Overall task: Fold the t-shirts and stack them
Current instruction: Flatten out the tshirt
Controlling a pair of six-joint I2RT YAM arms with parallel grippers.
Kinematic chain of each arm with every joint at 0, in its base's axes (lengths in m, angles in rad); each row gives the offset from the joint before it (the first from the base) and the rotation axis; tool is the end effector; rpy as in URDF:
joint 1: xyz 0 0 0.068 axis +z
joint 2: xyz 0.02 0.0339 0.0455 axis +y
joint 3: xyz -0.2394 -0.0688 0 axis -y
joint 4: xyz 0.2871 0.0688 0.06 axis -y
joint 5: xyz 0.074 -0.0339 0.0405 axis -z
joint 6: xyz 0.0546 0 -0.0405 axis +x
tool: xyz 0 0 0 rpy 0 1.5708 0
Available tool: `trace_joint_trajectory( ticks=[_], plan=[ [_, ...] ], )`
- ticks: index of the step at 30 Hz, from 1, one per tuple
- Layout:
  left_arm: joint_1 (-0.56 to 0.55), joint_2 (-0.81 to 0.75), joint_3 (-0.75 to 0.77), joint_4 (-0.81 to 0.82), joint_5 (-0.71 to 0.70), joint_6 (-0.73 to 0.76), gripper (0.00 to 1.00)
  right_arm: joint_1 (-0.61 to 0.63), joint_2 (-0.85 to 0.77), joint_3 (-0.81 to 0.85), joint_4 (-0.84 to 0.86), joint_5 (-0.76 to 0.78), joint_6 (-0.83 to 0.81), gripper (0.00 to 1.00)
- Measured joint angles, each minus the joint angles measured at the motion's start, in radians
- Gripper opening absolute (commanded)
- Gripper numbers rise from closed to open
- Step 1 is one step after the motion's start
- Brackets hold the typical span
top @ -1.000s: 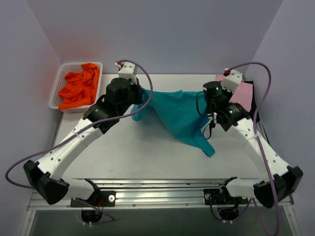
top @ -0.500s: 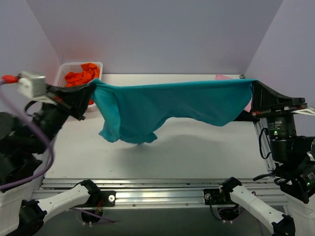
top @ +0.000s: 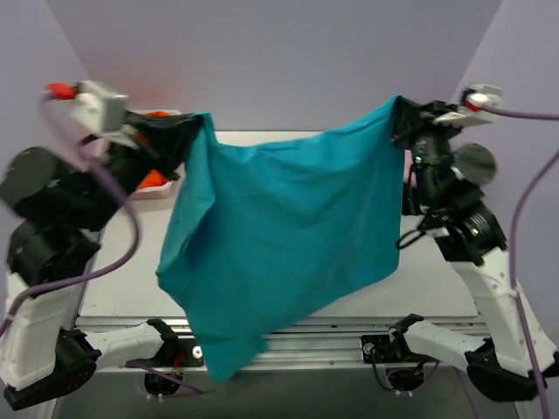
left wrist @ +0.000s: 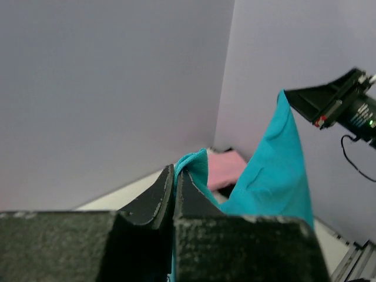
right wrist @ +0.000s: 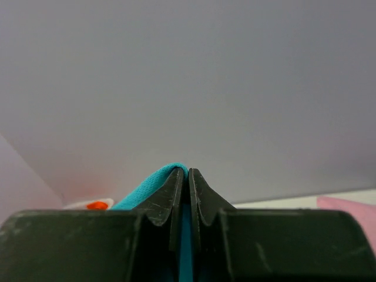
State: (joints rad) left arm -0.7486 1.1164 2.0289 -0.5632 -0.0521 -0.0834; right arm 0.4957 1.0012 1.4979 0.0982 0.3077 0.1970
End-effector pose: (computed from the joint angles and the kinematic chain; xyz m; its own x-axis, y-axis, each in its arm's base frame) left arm 0.1220 -0.1094 0.6364 0.1962 -0.2958 -0.9349 0.6625 0.7429 -0.0960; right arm 0.2006 0.0897 0.5753 0.4379 0.4488 -0.7790 -0.3247 0.8869 0.3286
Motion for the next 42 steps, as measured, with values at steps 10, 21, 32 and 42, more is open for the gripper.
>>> trace_joint_trajectory(
  ticks=[10,21,32,42],
  plan=[
    [0.329,0.291,-0.482,0.174,0.203,-0.09,0.02,-0.04,0.439,-0.206,0.068,0.214,-0.013,0.0],
    [0.52,1.522,0.458,0.024,0.367,-0.15,0.94,-0.199,1.283,0.307,-0.037,0.385,0.148,1.0],
    [0.594,1.125,0.103,0.072,0.305,-0.202,0.94,-0.204,1.199,0.36,-0.108,0.496,0.158,1.0],
    [0.485,0.805,-0.146,0.338,0.248,-0.149,0.93,-0.095,0.953,0.021,0.008,0.481,0.221,0.54]
  ],
)
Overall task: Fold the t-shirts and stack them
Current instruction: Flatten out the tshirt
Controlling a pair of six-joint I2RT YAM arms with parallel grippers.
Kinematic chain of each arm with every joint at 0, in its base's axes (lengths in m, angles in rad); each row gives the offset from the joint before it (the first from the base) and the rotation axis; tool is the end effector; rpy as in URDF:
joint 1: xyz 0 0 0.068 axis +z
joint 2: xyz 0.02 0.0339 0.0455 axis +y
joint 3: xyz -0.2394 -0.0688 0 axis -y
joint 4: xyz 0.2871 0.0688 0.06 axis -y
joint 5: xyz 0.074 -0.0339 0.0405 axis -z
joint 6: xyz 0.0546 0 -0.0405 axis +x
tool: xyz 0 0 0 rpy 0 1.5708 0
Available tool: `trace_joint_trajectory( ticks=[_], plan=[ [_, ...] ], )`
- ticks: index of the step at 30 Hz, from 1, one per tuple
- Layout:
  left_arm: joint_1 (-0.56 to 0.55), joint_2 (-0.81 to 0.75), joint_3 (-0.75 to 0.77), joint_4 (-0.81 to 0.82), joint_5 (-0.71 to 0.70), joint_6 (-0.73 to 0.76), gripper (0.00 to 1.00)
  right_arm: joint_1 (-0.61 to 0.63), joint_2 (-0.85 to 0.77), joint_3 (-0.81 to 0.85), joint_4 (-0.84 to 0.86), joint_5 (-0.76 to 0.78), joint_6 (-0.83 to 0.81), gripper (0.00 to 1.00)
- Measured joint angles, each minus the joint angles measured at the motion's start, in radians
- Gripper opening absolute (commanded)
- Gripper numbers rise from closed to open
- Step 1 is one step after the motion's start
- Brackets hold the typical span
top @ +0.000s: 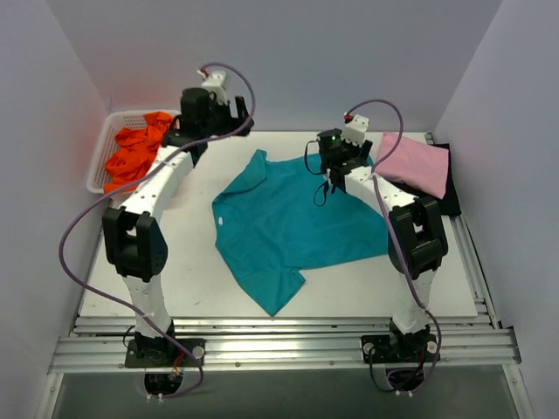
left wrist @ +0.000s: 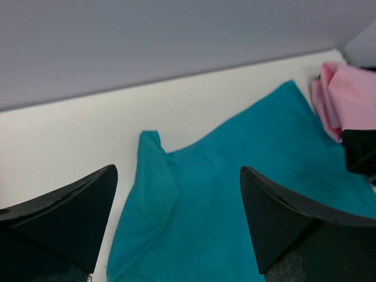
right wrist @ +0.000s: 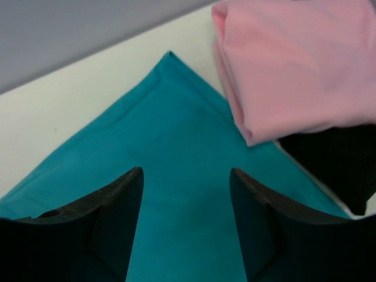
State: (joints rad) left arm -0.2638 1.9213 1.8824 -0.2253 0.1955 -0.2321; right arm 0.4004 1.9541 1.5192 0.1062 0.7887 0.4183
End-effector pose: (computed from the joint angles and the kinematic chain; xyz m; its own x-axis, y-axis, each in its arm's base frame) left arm 0.4940 -0.1444 0.3538 -0.3458 -0.1403 -0.9277 0.3671 0.8897 -0.2714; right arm 0.4771 0.1599 0.2327 -0.1321 0.2550 -0.9579 0.4348 0.8833 0.1752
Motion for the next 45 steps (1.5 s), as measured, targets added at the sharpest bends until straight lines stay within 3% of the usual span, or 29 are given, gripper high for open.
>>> trace_joint_trajectory(
  ticks=[7,12,20,45],
  plan=[
    [-0.129,0.283,-0.045,-0.053,-0.124,0.081,0.96,-0.001,0.035,-0.105,0.01,-0.092,0.053,0.55],
    [-0.169,0.401,-0.01,-0.144,-0.227,0.121,0.96,-0.001,0.041,-0.13,0.011,-0.12,0.065,0.54],
    [-0.173,0.407,0.08,-0.148,-0.339,0.141,0.96,-0.001,0.061,-0.13,0.032,-0.136,0.075,0.53],
    [-0.245,0.484,0.143,-0.16,-0.513,0.191,0.92,-0.007,0.107,-0.132,0.053,-0.152,0.079,0.52]
  ],
)
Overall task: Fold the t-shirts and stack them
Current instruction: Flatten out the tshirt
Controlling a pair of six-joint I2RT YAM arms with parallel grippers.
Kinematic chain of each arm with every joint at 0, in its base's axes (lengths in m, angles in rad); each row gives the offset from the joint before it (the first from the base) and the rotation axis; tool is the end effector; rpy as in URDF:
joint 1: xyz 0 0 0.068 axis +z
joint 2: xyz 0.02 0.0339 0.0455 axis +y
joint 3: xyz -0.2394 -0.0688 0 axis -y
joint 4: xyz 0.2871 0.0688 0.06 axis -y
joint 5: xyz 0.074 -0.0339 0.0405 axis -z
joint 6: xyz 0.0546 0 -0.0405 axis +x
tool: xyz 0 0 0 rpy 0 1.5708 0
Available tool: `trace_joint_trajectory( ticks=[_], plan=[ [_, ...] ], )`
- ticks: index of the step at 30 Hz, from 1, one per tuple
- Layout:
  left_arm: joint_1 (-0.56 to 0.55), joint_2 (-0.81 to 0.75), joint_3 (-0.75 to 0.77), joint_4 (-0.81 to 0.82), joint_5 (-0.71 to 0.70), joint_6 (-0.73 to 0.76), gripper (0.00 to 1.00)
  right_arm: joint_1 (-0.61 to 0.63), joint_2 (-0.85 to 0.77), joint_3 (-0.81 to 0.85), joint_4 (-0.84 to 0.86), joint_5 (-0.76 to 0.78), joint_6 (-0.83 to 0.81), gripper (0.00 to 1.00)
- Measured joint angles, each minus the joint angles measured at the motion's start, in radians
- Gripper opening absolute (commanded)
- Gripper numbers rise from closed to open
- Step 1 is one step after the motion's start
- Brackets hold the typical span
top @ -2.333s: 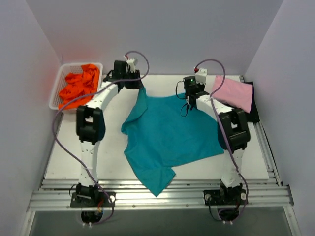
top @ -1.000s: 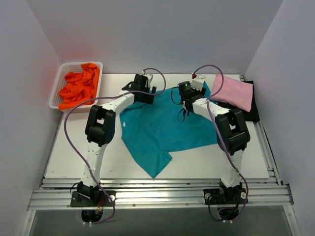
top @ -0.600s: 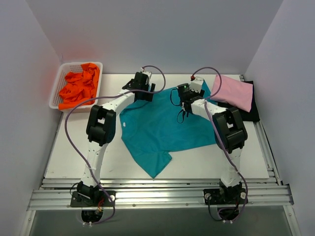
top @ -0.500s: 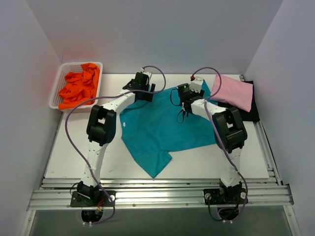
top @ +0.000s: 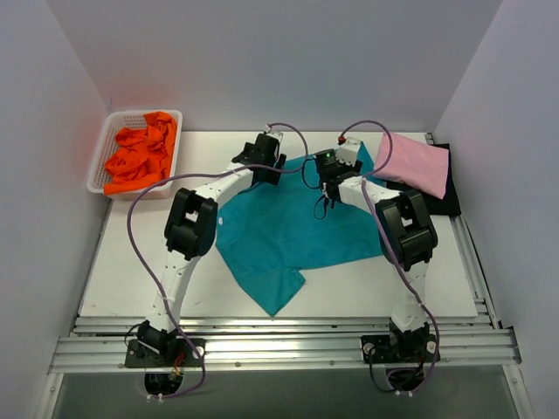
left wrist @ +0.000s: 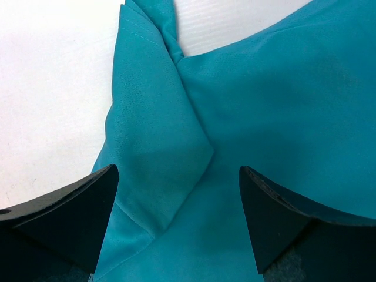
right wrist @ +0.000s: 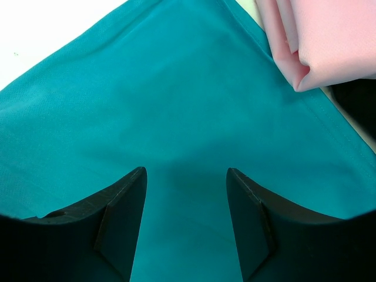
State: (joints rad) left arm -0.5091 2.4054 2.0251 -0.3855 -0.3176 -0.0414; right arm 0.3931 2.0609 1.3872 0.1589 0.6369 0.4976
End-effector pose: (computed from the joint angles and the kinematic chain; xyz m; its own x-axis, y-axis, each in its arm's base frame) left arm 0.5121 -0.2663 0.1362 -0.6157 0.2987 -0.7292 0.2412 0.9524 0.1864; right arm 0.4716 0.1604 0.1344 -0.3184 0.2834 -0.9046 0.3666 0.9168 0.1582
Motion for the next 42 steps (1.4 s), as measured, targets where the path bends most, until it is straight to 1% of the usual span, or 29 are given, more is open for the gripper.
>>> trace_joint_trajectory(
  ticks=[10,15,19,20,22,23,26,27,29,30,32,33,36,37,42],
  plan=[
    [0.0,0.08,0.089,-0.05,-0.073,-0.003,0.88,-0.006,0.0,-0.008,0.003,-0.008,0.0,0.51],
    [0.0,0.084,0.093,-0.056,-0.087,-0.005,0.85,-0.006,0.0,-0.008,0.003,-0.01,0.0,0.49],
    [0.002,0.084,0.093,-0.057,-0.089,-0.008,0.76,-0.006,0.013,-0.008,0.01,-0.01,0.001,0.45],
    [0.003,0.084,0.093,-0.057,-0.089,-0.01,0.67,-0.006,0.019,-0.008,0.01,-0.011,0.001,0.44],
    [0.005,0.084,0.093,-0.058,-0.089,-0.017,0.59,-0.006,0.032,-0.008,0.01,-0.013,0.001,0.43],
    [0.007,0.084,0.093,-0.058,-0.088,-0.021,0.54,-0.006,0.038,-0.008,0.009,-0.014,0.001,0.43],
    [0.014,0.084,0.093,-0.058,-0.088,-0.029,0.5,-0.006,0.048,-0.008,0.009,-0.016,0.001,0.42],
    [0.016,0.084,0.093,-0.058,-0.088,-0.029,0.45,-0.006,0.05,-0.008,0.009,-0.017,0.001,0.42],
    [0.02,0.084,0.093,-0.06,-0.087,-0.034,0.39,-0.007,0.05,-0.008,0.01,-0.016,0.001,0.42],
    [0.021,0.084,0.093,-0.061,-0.087,-0.035,0.31,-0.007,0.05,-0.008,0.01,-0.016,0.001,0.41],
    [0.023,0.084,0.093,-0.063,-0.087,-0.037,0.24,-0.007,0.05,-0.008,0.01,-0.016,0.001,0.41],
    [0.025,0.084,0.093,-0.065,-0.087,-0.039,0.16,-0.008,0.05,-0.008,0.01,-0.016,0.001,0.41],
    [0.026,0.085,0.093,-0.069,-0.086,-0.044,0.05,-0.008,0.05,-0.008,0.01,-0.016,0.001,0.41],
    [0.026,0.086,0.095,-0.07,-0.085,-0.045,0.03,-0.009,0.05,-0.008,0.01,-0.016,0.001,0.41],
    [0.027,0.096,0.108,-0.08,-0.074,-0.048,0.02,-0.014,0.05,-0.008,0.01,-0.016,0.001,0.4]
  ],
)
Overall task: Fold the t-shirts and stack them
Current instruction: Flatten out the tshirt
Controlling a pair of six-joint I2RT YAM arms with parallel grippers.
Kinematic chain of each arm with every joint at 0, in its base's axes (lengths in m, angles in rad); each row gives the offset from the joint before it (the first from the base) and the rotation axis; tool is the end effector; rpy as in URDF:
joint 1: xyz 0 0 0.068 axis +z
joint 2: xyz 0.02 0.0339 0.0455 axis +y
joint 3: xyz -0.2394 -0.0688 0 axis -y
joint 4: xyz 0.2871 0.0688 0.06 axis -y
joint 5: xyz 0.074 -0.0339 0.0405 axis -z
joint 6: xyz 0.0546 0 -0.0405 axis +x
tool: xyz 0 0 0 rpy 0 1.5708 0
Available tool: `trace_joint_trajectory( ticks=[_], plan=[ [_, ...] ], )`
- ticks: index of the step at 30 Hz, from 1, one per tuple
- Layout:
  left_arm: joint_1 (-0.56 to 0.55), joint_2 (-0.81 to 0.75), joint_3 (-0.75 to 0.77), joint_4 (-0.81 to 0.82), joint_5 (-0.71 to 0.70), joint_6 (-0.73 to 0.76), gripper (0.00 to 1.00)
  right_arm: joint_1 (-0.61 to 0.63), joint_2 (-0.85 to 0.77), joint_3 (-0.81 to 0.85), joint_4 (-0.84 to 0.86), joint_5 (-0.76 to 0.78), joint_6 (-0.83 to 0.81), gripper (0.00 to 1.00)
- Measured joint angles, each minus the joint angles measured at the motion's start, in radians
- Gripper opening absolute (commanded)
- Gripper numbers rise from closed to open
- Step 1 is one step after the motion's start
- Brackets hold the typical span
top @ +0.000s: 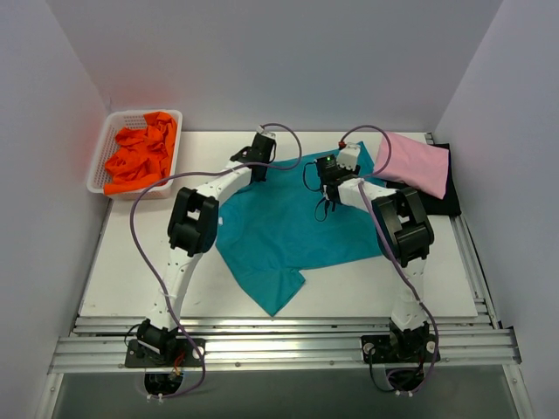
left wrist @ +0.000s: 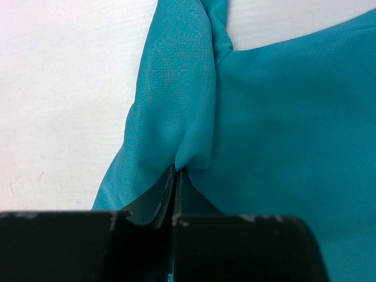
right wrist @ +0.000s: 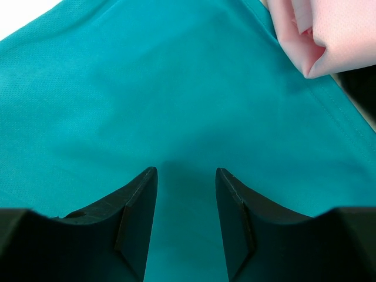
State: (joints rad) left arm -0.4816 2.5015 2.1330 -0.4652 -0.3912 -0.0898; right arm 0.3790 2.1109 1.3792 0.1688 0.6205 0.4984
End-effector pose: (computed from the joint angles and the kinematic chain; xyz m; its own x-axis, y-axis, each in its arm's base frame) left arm 0.5282 -0.2526 0.1169 -0.6716 0.2575 -0.6947 0.1414 0.9650 0.2209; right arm 0.4734 0.1544 0.1084 -0.3610 0.2749 -0.8911 0.3738 0.9181 0.1317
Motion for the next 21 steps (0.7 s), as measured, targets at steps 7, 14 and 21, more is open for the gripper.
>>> trace_joint_trajectory(
  ticks=[7,14,21],
  plan=[
    [0.033,0.0,0.042,-0.043,0.051,-0.003,0.02,0.0,0.014,0.0,0.0,0.0,0.001,0.4],
    [0.155,0.059,0.376,-0.127,0.101,-0.004,0.4,0.0,0.029,0.0,0.0,-0.002,0.001,0.4],
    [0.311,0.127,0.489,-0.131,0.125,-0.09,0.94,0.0,0.029,0.001,0.0,-0.008,0.001,0.4]
  ],
)
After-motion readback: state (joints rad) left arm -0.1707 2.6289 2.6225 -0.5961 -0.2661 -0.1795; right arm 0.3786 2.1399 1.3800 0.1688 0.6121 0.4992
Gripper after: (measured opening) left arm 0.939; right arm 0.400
